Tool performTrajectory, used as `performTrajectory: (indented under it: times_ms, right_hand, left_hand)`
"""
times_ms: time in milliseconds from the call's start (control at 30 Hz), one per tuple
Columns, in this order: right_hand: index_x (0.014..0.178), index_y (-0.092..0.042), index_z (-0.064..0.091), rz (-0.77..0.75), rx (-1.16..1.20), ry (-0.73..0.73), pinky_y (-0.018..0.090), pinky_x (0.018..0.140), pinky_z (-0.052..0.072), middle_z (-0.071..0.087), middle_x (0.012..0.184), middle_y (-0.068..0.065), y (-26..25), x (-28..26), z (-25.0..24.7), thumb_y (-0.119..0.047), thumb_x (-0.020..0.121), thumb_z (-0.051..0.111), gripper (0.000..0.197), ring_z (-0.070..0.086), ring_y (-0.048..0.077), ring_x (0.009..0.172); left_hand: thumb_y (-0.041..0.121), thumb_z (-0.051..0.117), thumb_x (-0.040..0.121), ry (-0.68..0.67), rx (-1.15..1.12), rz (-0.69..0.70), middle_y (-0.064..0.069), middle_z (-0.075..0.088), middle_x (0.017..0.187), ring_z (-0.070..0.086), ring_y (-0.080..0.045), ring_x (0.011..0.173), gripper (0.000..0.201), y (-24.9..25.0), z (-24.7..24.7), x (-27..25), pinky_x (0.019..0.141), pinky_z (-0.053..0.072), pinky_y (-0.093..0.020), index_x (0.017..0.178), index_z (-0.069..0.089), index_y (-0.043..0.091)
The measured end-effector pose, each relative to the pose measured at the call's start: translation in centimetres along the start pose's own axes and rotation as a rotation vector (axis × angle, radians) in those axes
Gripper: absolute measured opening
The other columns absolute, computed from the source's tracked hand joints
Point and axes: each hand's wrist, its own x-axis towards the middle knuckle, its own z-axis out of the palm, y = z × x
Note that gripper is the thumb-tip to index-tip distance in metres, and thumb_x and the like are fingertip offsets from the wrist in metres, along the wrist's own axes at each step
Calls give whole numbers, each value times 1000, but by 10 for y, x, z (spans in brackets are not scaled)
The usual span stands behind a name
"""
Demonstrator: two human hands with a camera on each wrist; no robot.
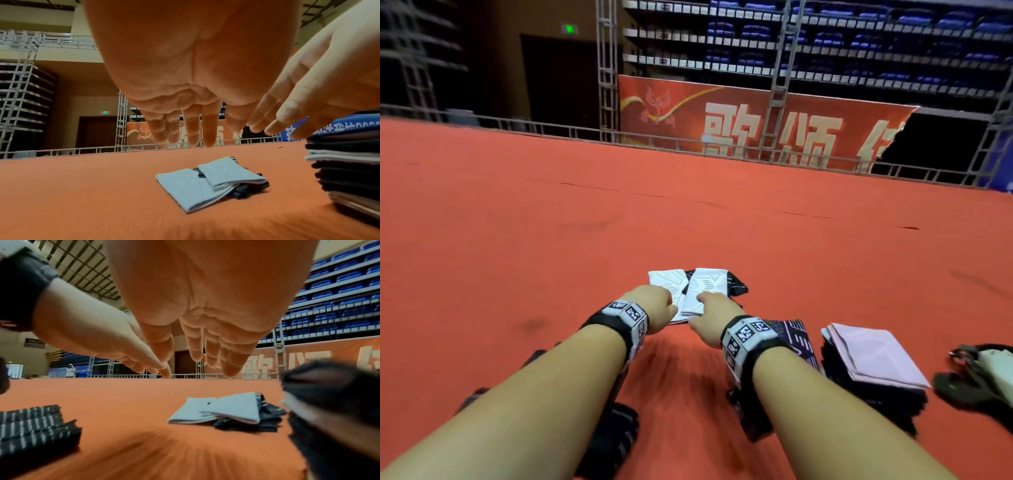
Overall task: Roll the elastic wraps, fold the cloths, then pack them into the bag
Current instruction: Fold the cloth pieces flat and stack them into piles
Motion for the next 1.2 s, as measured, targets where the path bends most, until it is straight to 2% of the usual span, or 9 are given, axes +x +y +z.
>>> performTrajectory:
  times_ms: [167,267,367,467,567,733,900,1067,1200]
  right_hand:
    - [137,-10,53,-10,84,-129,35,106,44,54,142,13,-9,22,52,-20,89,56,49,52,31,130]
    - [136,-15,54,3,143,-169,35,101,49,58,138,10,-5,29,69,-23,86,57,51,58,30,122]
    - [136,-17,54,20,168,-171,36,97,51,61,134,10,3,34,76,-23,84,59,52,61,30,116]
    - [138,-15,52,23,185,-159,33,100,47,59,138,12,11,39,79,-20,89,58,50,57,31,123]
    - [144,-12,47,34,198,-154,32,103,43,53,145,13,17,40,80,-21,91,61,56,53,30,130]
    - [150,-13,38,65,199,-181,32,107,41,47,150,13,18,38,79,-24,91,61,64,48,30,135]
    - [148,-13,40,84,193,-158,33,98,48,53,142,12,14,29,69,-26,86,61,66,56,29,124]
    - [144,-16,47,27,181,-93,37,104,46,53,144,10,6,13,46,-30,84,63,63,55,29,128]
    - [138,-18,52,26,227,-16,30,98,47,61,135,8,3,-4,20,-27,87,63,53,59,28,121]
  left_hand:
    - [37,53,84,-191,50,-24,-9,73,105,67,-31,94,33,-8,33,33,82,54,-33,100,71,14]
    - [45,49,69,-319,89,-21,-7,72,97,66,-28,86,38,-4,49,45,80,54,-32,82,67,14]
    - [45,52,77,-332,73,-33,-10,71,95,64,-27,84,37,2,57,52,84,55,-33,86,67,13]
    - [29,55,89,-314,67,-30,-13,66,92,60,-27,81,20,6,59,57,75,49,-28,88,64,11]
    - [21,52,87,-319,82,-34,-12,69,96,63,-27,81,25,3,66,63,78,54,-30,97,69,7]
    - [15,49,91,-218,87,-43,-15,67,119,68,-32,106,29,4,59,57,86,55,-35,112,67,5]
    - [11,53,86,-75,49,-37,-14,66,116,67,-32,103,30,3,30,47,84,56,-36,112,67,5]
    - [10,51,81,99,-32,11,-11,69,115,68,-32,103,43,-1,-10,23,88,57,-40,118,73,17]
    - [11,51,82,247,-137,24,-8,65,119,65,-32,107,39,-4,-42,-9,90,55,-40,115,70,16]
